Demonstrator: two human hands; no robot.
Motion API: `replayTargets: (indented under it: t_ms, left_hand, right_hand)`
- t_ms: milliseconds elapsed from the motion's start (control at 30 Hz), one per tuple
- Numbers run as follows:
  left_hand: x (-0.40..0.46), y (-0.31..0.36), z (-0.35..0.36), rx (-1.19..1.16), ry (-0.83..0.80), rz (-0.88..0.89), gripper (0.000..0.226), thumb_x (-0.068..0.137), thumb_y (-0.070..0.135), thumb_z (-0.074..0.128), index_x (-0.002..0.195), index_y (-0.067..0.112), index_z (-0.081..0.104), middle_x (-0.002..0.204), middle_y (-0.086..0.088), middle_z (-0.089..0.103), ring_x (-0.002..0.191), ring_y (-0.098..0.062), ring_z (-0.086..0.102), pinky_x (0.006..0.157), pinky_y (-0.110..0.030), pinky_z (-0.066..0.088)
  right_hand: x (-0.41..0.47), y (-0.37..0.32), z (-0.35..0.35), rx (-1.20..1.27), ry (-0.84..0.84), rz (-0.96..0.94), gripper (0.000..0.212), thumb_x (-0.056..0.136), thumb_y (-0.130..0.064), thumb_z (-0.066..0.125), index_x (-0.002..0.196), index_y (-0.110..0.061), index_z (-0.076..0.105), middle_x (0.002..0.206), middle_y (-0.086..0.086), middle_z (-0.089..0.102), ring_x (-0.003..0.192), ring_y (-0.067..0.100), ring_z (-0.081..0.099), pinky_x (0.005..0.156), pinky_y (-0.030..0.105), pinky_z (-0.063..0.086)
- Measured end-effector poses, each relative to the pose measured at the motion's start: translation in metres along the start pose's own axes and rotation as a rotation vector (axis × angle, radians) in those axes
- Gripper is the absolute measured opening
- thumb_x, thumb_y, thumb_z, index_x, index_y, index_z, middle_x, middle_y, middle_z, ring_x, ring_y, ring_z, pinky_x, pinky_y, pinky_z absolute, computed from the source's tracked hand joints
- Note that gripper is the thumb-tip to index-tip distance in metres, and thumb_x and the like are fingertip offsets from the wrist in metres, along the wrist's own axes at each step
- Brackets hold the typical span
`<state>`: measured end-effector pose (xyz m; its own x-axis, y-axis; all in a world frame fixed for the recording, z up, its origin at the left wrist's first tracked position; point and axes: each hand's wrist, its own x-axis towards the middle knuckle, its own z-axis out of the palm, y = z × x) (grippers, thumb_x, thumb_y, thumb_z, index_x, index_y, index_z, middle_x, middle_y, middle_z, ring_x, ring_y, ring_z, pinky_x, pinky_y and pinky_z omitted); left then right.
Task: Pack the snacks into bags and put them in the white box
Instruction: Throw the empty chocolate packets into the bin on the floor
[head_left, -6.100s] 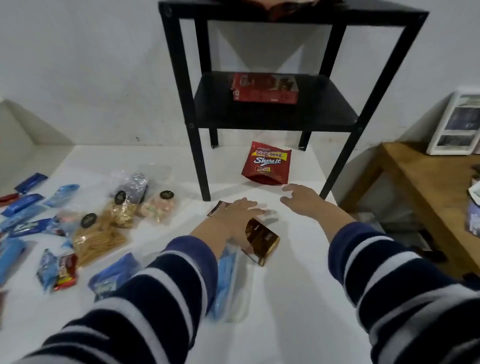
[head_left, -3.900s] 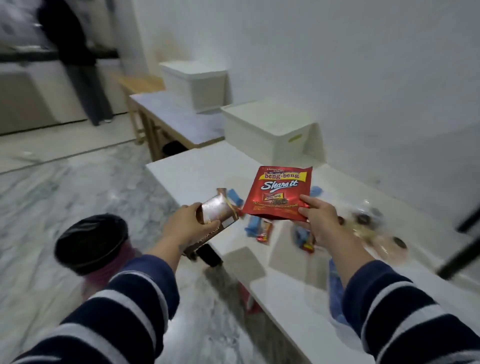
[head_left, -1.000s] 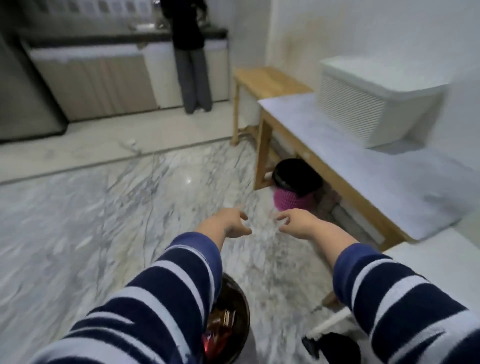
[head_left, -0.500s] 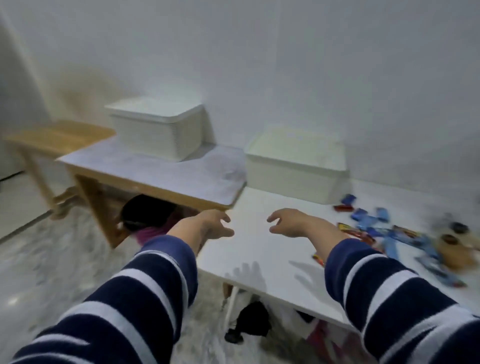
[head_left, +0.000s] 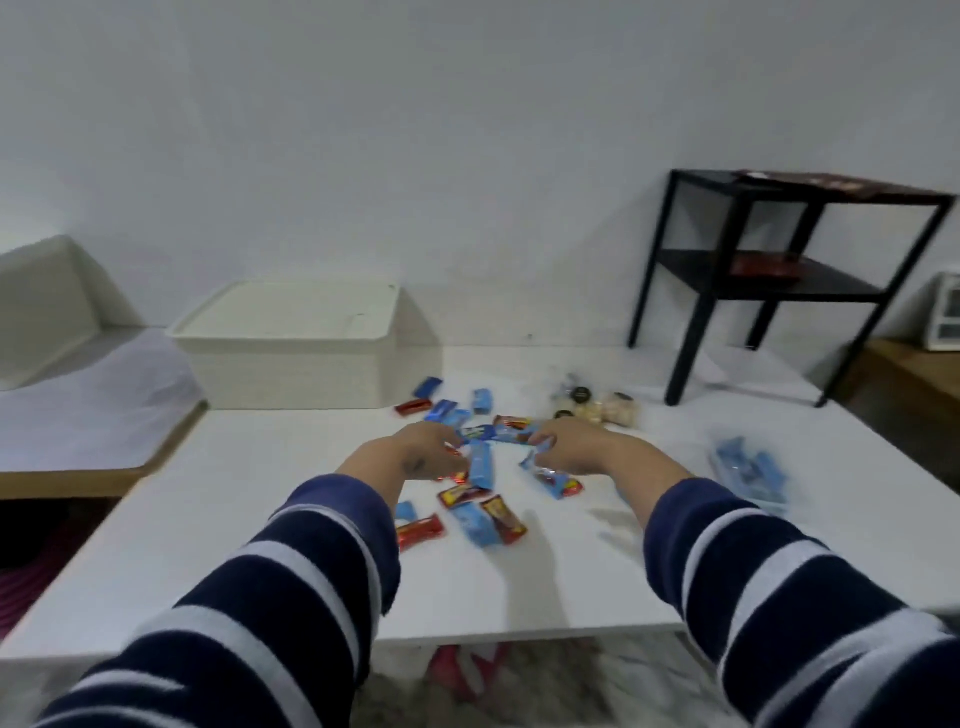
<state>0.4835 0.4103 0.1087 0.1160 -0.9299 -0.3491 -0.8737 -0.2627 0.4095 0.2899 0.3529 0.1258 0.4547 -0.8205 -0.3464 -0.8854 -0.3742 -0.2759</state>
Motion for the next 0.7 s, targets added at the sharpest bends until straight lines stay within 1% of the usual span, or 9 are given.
replayTargets:
  t_ms: [100, 167, 267, 300, 367, 433, 600, 700]
  left_hand:
    - [0.03, 0.058, 0.015, 0.007, -0.014, 0.05, 0.053, 0.091, 0.04, 0.057, 0.14, 0.023, 0.045, 0.144, -0.004, 0.046, 0.128, -0.025, 0.047, 0.108, -0.033, 0.038]
    - [0.048, 0.093, 0.019, 0.024, -0.04, 0.082, 0.052, 0.092, 0.04, 0.056, 0.14, 0.023, 0.045, 0.144, -0.004, 0.045, 0.131, -0.025, 0.044, 0.111, -0.035, 0.035]
    - [0.08, 0.144, 0.012, 0.023, -0.027, 0.136, 0.049, 0.091, 0.039, 0.058, 0.136, 0.022, 0.048, 0.14, -0.004, 0.05, 0.125, -0.022, 0.049, 0.105, -0.029, 0.038]
    - [0.092, 0.161, 0.007, 0.032, -0.017, 0.16, 0.049, 0.09, 0.038, 0.058, 0.135, 0.021, 0.049, 0.139, -0.004, 0.051, 0.124, -0.022, 0.05, 0.104, -0.029, 0.039]
    - [0.117, 0.193, -0.008, 0.061, 0.002, 0.211, 0.049, 0.091, 0.037, 0.059, 0.135, 0.019, 0.049, 0.139, -0.005, 0.051, 0.126, -0.024, 0.049, 0.107, -0.031, 0.037]
    - [0.141, 0.225, -0.027, 0.067, 0.038, 0.261, 0.048, 0.091, 0.038, 0.06, 0.134, 0.019, 0.05, 0.139, -0.006, 0.051, 0.126, -0.024, 0.048, 0.107, -0.032, 0.037]
    - [0.188, 0.308, -0.082, 0.04, 0.157, 0.425, 0.047, 0.093, 0.037, 0.057, 0.134, 0.017, 0.051, 0.136, -0.005, 0.054, 0.125, -0.024, 0.049, 0.103, -0.029, 0.037]
    - [0.207, 0.357, -0.113, 0.005, 0.291, 0.519, 0.044, 0.094, 0.034, 0.055, 0.134, 0.014, 0.052, 0.136, -0.006, 0.053, 0.126, -0.023, 0.049, 0.1, -0.025, 0.036]
  right_hand:
    - [-0.006, 0.062, -0.019, 0.044, 0.014, 0.056, 0.041, 0.093, -0.026, 0.053, 0.134, -0.019, 0.054, 0.14, 0.003, 0.051, 0.125, 0.023, 0.05, 0.101, 0.027, 0.038]
    - [-0.009, 0.1, -0.034, 0.08, 0.03, 0.105, 0.039, 0.094, -0.025, 0.053, 0.132, -0.017, 0.054, 0.139, 0.004, 0.051, 0.125, 0.022, 0.05, 0.103, 0.028, 0.037]
    - [-0.007, 0.155, -0.062, 0.127, 0.077, 0.173, 0.042, 0.095, -0.028, 0.052, 0.135, -0.021, 0.05, 0.143, 0.003, 0.046, 0.129, 0.021, 0.046, 0.106, 0.027, 0.034]
    - [-0.005, 0.171, -0.073, 0.131, 0.096, 0.186, 0.042, 0.095, -0.028, 0.052, 0.136, -0.021, 0.049, 0.144, 0.003, 0.045, 0.13, 0.021, 0.045, 0.105, 0.027, 0.034]
    - [-0.001, 0.2, -0.098, 0.134, 0.142, 0.213, 0.042, 0.096, -0.028, 0.052, 0.137, -0.019, 0.05, 0.143, 0.004, 0.045, 0.129, 0.022, 0.045, 0.104, 0.027, 0.035]
    - [0.002, 0.225, -0.124, 0.124, 0.202, 0.237, 0.04, 0.096, -0.027, 0.052, 0.135, -0.016, 0.052, 0.142, 0.006, 0.047, 0.128, 0.023, 0.046, 0.104, 0.029, 0.036]
    - [0.012, 0.274, -0.184, 0.149, 0.314, 0.323, 0.042, 0.096, -0.028, 0.052, 0.137, -0.018, 0.05, 0.149, 0.004, 0.04, 0.137, 0.022, 0.038, 0.111, 0.03, 0.029]
    - [0.022, 0.3, -0.216, 0.154, 0.387, 0.345, 0.042, 0.096, -0.028, 0.052, 0.137, -0.02, 0.05, 0.145, 0.003, 0.044, 0.132, 0.023, 0.043, 0.108, 0.031, 0.033]
